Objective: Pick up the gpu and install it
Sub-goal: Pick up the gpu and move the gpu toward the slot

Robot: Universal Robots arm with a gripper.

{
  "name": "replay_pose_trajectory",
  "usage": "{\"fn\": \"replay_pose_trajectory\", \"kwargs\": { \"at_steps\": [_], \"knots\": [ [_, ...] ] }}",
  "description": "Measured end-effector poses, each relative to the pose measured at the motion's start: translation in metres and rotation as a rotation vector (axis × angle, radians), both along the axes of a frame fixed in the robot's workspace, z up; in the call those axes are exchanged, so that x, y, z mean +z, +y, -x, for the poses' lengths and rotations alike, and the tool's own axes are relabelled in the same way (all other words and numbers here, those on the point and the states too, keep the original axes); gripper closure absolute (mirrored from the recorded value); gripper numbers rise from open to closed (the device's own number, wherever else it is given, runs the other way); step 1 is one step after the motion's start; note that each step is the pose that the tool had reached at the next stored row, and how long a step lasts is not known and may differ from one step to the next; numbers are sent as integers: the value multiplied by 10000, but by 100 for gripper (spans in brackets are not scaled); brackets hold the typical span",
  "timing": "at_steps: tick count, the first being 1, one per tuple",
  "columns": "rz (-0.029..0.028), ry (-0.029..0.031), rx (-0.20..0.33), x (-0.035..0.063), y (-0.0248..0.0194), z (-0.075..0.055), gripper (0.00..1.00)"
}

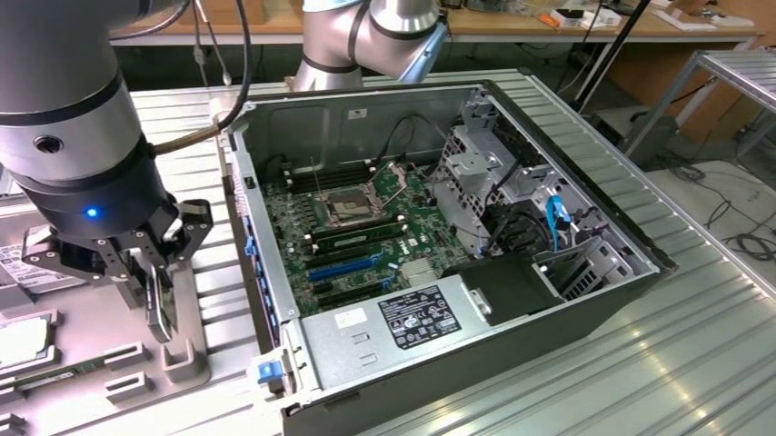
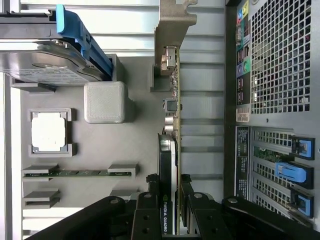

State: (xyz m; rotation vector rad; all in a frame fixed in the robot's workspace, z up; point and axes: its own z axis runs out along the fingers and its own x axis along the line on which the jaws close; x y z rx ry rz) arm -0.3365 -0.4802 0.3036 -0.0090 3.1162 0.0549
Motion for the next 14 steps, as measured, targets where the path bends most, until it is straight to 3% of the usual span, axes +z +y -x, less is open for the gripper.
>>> {"fn": "replay_pose_trajectory", "kwargs": {
  "at_steps": [14],
  "knots": [
    [-1,-1,0,223,0,0,73]
  ]
}}
